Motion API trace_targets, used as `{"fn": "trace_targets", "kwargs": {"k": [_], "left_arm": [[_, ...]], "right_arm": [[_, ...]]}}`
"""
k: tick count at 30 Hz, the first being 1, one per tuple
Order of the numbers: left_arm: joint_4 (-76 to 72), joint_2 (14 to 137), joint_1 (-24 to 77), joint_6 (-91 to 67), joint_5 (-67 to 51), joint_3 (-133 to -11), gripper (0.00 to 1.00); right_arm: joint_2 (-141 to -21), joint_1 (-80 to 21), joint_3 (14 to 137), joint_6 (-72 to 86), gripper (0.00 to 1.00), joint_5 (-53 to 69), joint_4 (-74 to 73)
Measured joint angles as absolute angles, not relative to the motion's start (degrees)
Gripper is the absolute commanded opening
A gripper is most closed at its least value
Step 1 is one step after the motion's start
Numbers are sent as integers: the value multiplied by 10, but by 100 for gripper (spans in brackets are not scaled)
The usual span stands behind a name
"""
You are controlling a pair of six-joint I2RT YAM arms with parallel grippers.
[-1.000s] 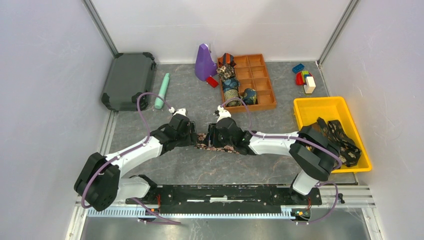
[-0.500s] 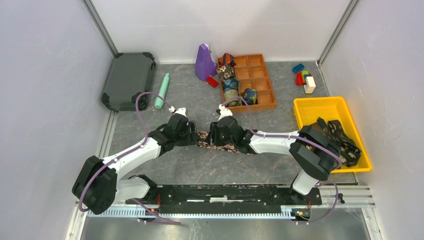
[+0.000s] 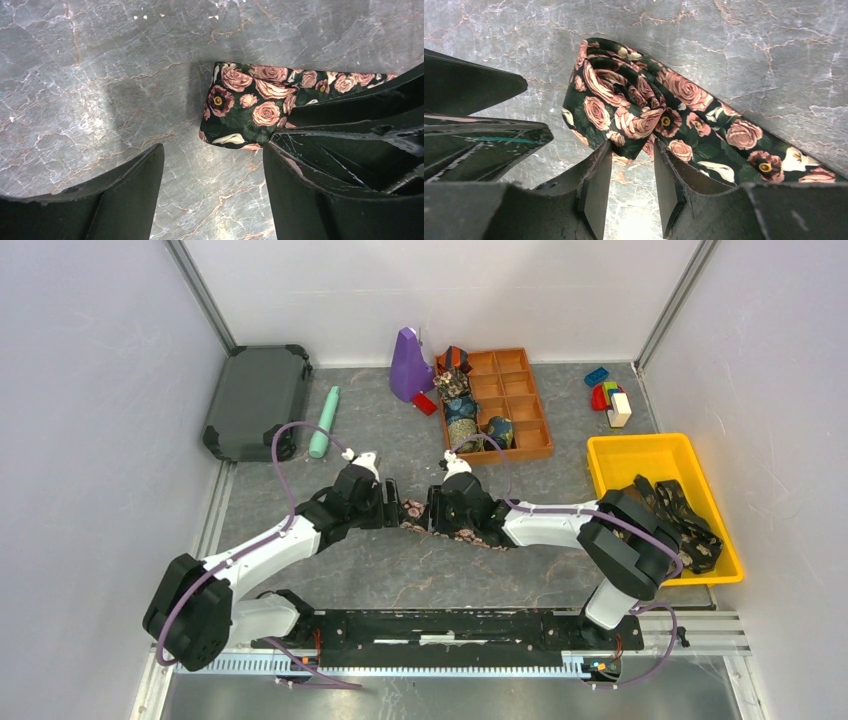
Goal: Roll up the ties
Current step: Roll the tie at the center of the board.
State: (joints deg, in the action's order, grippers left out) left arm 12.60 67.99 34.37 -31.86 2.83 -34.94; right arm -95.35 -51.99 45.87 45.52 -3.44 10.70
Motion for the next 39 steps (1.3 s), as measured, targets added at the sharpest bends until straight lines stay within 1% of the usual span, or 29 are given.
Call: {"fn": "trace_targets", "kwargs": {"k": [16, 39], "left_arm": [[16, 700, 324, -266, -39, -321, 85], [-109, 774, 280, -223, -162, -299, 85]], "right_arm": [[-954, -501, 448, 449, 41, -9, 127], [-957, -476, 435, 447, 39, 18, 142]]}}
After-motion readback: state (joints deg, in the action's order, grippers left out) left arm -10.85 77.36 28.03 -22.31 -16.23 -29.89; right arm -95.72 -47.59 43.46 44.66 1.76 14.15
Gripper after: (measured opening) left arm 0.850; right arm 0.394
